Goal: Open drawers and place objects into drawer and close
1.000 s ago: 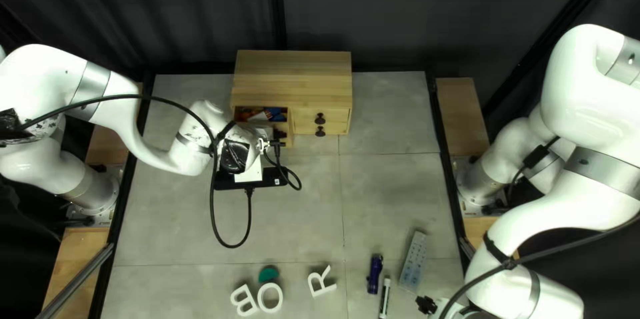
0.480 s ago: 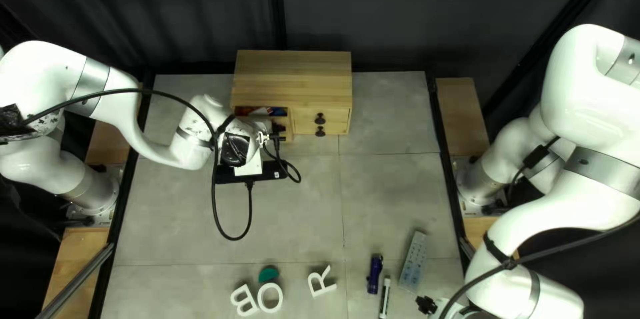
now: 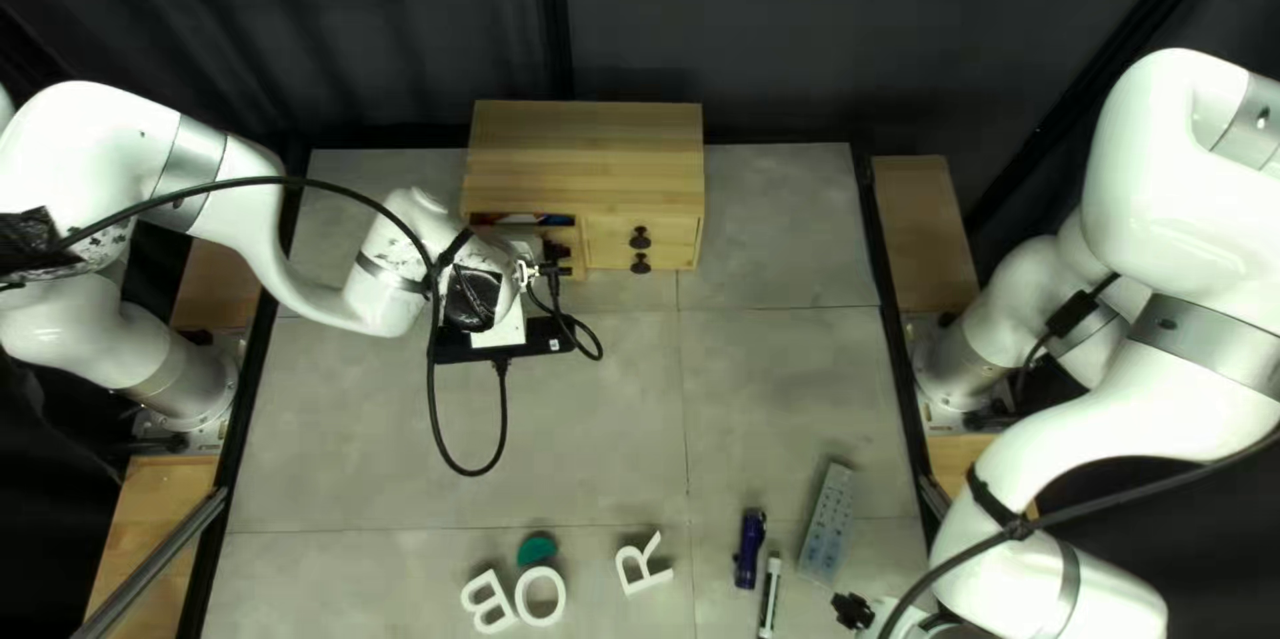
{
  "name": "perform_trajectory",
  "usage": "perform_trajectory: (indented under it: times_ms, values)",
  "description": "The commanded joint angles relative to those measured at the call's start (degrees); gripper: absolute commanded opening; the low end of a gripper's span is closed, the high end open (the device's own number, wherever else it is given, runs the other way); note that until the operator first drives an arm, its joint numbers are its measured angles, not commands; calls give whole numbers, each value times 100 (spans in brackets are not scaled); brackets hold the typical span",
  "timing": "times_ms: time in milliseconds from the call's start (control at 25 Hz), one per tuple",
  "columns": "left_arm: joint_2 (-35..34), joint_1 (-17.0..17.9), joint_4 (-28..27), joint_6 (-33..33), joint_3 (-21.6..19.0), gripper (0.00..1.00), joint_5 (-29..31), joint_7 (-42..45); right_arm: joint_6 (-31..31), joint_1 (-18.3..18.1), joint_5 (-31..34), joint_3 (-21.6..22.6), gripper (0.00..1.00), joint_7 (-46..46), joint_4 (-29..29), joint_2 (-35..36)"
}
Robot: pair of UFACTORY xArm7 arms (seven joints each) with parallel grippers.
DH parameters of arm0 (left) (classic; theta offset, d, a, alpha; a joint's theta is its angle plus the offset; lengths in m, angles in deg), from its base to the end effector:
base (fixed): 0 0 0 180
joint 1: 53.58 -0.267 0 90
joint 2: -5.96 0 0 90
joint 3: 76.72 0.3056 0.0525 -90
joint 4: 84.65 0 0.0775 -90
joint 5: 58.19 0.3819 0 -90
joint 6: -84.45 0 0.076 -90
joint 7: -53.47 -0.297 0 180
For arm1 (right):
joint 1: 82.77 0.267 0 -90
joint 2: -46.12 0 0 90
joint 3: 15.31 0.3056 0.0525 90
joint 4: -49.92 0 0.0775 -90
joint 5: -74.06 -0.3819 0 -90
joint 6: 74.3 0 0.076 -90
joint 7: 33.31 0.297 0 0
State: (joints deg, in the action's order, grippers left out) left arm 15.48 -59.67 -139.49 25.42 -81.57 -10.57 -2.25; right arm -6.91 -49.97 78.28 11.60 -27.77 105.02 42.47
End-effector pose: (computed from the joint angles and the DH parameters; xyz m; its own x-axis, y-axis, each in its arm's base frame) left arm 0.4776 0.1677 0.0878 0.0697 -0.7785 -0.6238 -0.9961 -0.0883 -0.0011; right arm 0.2358 0.3598 0.1366 0.5606 0.8145 -0.1491 0.8281 -0.5505 0.1062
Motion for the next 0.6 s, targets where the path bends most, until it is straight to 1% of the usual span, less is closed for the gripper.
perform_trajectory:
  times_ms: [40,600]
  values:
    - [33,-32,-82,-80,37,100,11,-67,0,0,0,0,100,0,0,0]
    - [174,-64,-236,-164,94,100,76,-56,0,0,0,0,100,0,0,0]
